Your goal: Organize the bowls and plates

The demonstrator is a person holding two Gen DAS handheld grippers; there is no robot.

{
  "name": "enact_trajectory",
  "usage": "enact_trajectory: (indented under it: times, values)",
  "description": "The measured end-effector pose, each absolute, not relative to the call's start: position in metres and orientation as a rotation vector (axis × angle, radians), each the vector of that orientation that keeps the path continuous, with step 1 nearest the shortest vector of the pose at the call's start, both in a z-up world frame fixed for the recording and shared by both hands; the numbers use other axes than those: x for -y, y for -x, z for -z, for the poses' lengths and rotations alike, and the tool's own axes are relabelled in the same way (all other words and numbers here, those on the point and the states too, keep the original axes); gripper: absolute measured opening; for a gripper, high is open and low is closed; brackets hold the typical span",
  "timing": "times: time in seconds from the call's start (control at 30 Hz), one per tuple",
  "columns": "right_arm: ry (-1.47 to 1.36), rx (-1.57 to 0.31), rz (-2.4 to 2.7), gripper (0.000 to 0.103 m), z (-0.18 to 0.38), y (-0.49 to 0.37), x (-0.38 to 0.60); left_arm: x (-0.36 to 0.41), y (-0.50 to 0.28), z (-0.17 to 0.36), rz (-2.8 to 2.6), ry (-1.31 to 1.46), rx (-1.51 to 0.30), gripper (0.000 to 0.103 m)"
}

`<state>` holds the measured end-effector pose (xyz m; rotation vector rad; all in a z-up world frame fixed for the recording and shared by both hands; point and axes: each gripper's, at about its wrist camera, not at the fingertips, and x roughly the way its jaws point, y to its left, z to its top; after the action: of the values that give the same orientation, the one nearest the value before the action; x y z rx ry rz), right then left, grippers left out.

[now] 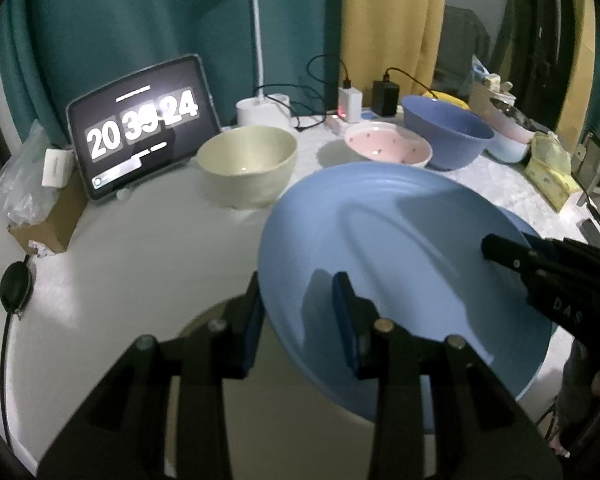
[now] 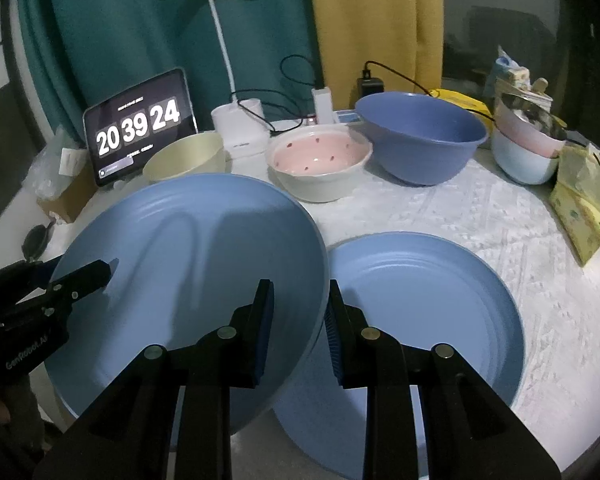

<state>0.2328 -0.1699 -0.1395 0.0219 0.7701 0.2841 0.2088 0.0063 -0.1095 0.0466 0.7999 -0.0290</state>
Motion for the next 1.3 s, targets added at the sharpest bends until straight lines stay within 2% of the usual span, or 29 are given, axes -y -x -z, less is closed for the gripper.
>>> enact_trajectory:
  times: [1.3]
  values:
    - [-0.133, -0.777, -0.167, 0.027, 0.15, -0.225, 0.288, 0.108, -0.228, 0.125, 0.148, -0.14, -0.858, 0.035]
